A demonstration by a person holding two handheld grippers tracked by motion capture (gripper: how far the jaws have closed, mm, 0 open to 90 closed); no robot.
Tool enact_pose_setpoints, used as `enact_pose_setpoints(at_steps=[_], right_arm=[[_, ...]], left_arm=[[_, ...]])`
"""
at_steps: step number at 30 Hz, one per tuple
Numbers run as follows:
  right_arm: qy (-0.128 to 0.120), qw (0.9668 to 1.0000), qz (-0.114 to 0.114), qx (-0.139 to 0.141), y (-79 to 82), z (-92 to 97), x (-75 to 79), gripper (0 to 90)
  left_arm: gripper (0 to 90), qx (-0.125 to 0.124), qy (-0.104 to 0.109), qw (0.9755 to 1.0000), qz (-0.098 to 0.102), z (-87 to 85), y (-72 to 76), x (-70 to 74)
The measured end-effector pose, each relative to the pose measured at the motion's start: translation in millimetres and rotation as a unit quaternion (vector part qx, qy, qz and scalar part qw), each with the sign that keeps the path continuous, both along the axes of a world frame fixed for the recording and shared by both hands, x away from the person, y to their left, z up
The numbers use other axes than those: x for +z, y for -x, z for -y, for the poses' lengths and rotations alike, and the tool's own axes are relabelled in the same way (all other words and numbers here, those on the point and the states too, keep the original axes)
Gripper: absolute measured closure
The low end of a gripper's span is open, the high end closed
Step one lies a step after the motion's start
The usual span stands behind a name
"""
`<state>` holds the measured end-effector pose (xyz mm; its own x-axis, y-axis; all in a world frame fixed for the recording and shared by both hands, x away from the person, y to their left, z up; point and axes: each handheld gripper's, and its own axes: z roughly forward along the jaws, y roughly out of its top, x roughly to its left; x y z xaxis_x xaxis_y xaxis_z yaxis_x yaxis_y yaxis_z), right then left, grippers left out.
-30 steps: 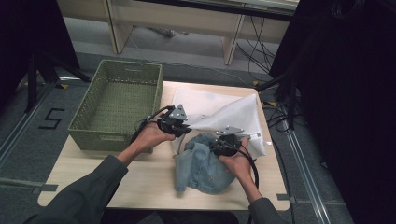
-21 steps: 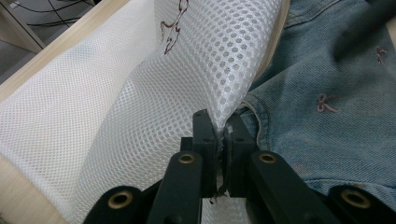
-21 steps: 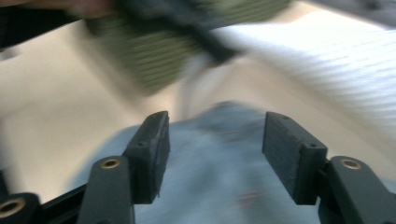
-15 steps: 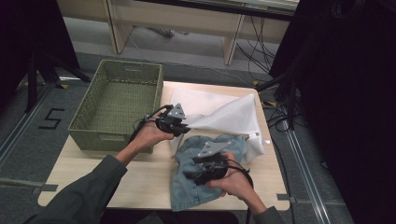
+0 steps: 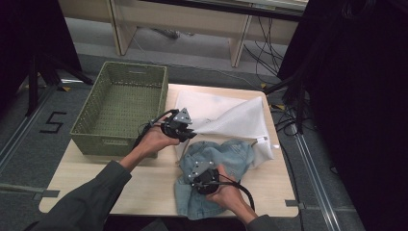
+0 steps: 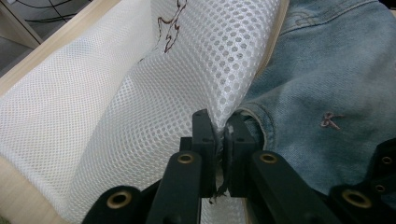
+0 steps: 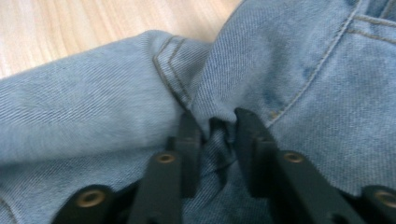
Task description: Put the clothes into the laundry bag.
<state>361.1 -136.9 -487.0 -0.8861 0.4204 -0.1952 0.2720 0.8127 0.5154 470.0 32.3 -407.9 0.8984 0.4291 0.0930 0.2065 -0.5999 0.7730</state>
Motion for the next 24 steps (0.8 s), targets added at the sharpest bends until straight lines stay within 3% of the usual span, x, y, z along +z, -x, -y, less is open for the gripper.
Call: enact_pose_setpoints(at_steps=[1, 2, 4, 5, 6, 7, 10, 11, 13, 14, 17, 18, 20, 22, 23, 24], right_arm=[[-0.015, 0.9996, 0.021, -0.009, 1.3, -1.7, 0.4, 80.2], [-0.016, 0.9994, 0.028, -0.014, 1.3, -1.7, 4.7, 81.5], [-0.037, 0.9981, 0.036, -0.033, -2.4, 1.8, 22.6, 82.8], [-0.047, 0.9965, 0.053, -0.043, -8.0, 6.3, 33.7, 83.1], [-0.048, 0.9943, 0.085, -0.041, -18.1, 13.8, 46.6, 83.5], [-0.059, 0.9903, 0.099, -0.078, -23.3, 19.8, 55.2, 84.2], [-0.084, 0.9825, 0.116, -0.119, -47.9, 38.7, 69.2, 85.2], [-0.089, 0.9791, 0.115, -0.142, -55.7, 41.9, 69.5, 85.3], [-0.095, 0.9772, 0.095, -0.165, -72.4, 44.0, 62.4, 85.2], [-0.095, 0.9777, 0.074, -0.172, -81.3, 42.4, 52.7, 84.9], [-0.097, 0.9766, 0.049, -0.186, -88.1, 33.5, 24.7, 79.6], [-0.1, 0.9762, 0.051, -0.185, -87.6, 31.8, 21.2, 77.3], [-0.118, 0.9756, 0.034, -0.182, -85.5, 32.3, 28.0, 66.9], [-0.154, 0.9689, 0.021, -0.193, -82.0, 33.9, 40.0, 54.6], [-0.163, 0.9691, 0.02, -0.184, -79.7, 35.2, 46.2, 48.9], [-0.175, 0.9659, 0.016, -0.19, -74.2, 35.0, 52.4, 45.2]], left_arm=[[84.5, 0.0, 0.0, 1.0, -0.001, 0.0, 0.3, 0.2], [84.6, -0.001, 0.001, 1.0, -0.002, 0.2, 0.6, 0.3], [84.8, -0.002, -0.002, 1.0, -0.001, -0.7, 1.2, 2.0], [84.9, 0.001, 0.0, 1.0, 0.0, -0.1, 2.3, 2.7], [85.0, -0.005, -0.006, 0.9999, 0.007, -0.2, 2.4, 4.2], [85.0, -0.003, -0.003, 1.0, 0.005, 0.7, 4.2, 4.7], [85.3, -0.013, -0.006, 0.9999, 0.006, 3.5, 7.0, 8.3], [85.3, -0.011, -0.004, 0.9999, 0.008, 5.7, 8.3, 9.4], [85.3, -0.015, -0.007, 0.9998, 0.013, 6.8, 8.0, 10.8], [85.3, -0.016, -0.006, 0.9998, 0.01, 6.7, 8.0, 10.8], [85.3, -0.014, -0.005, 0.9998, 0.011, 4.8, 6.5, 10.8], [85.3, -0.01, -0.003, 0.9999, 0.008, 3.7, 6.2, 10.7], [85.2, -0.007, -0.002, 1.0, 0.006, 1.4, 5.0, 11.0], [85.1, -0.002, 0.004, 1.0, 0.002, 0.1, 3.5, 10.2], [85.1, 0.001, 0.004, 1.0, -0.002, -0.5, 3.3, 9.8], [85.0, 0.0, 0.004, 1.0, 0.001, -0.8, 2.8, 9.5]])
